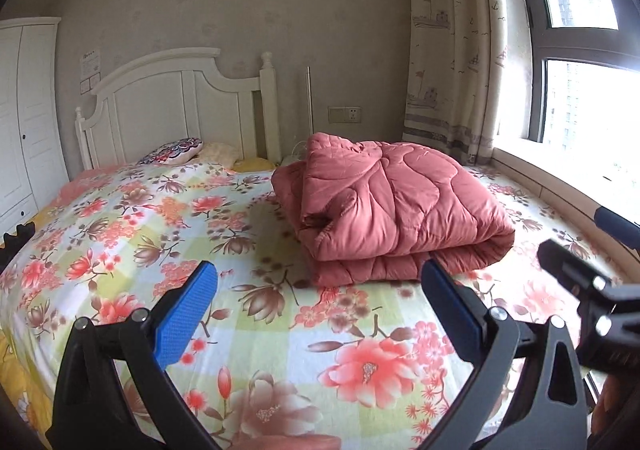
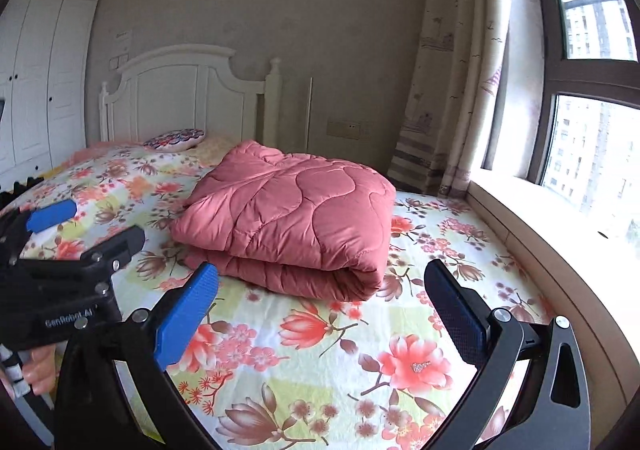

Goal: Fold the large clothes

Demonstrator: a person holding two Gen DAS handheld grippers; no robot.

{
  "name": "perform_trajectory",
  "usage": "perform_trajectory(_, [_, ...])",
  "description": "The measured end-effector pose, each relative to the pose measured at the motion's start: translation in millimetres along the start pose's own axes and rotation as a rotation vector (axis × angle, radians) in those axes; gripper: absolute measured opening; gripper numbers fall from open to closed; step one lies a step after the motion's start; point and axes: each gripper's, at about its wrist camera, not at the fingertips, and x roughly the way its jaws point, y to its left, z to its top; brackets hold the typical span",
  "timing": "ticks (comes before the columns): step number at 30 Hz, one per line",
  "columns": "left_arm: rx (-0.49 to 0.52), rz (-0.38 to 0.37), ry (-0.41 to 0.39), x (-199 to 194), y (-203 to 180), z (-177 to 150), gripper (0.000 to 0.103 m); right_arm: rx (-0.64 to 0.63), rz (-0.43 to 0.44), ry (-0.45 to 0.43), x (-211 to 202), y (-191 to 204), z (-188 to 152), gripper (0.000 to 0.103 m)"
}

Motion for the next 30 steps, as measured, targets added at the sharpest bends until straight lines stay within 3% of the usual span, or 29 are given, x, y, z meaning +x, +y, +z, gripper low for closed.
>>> perform_trajectory(6, [-0.001, 0.005, -0.001, 1.8, 1.5, -1.1, 0.101, 0.093, 0.025, 0.008, 2.4, -14.9, -3.0, 0.099])
perform_trajectory(30, [0.006, 0.003, -0.004, 1.2, 0.9, -2.7, 0.101, 0.101, 0.032, 0.001, 0.3, -13.9, -3.8, 0.099])
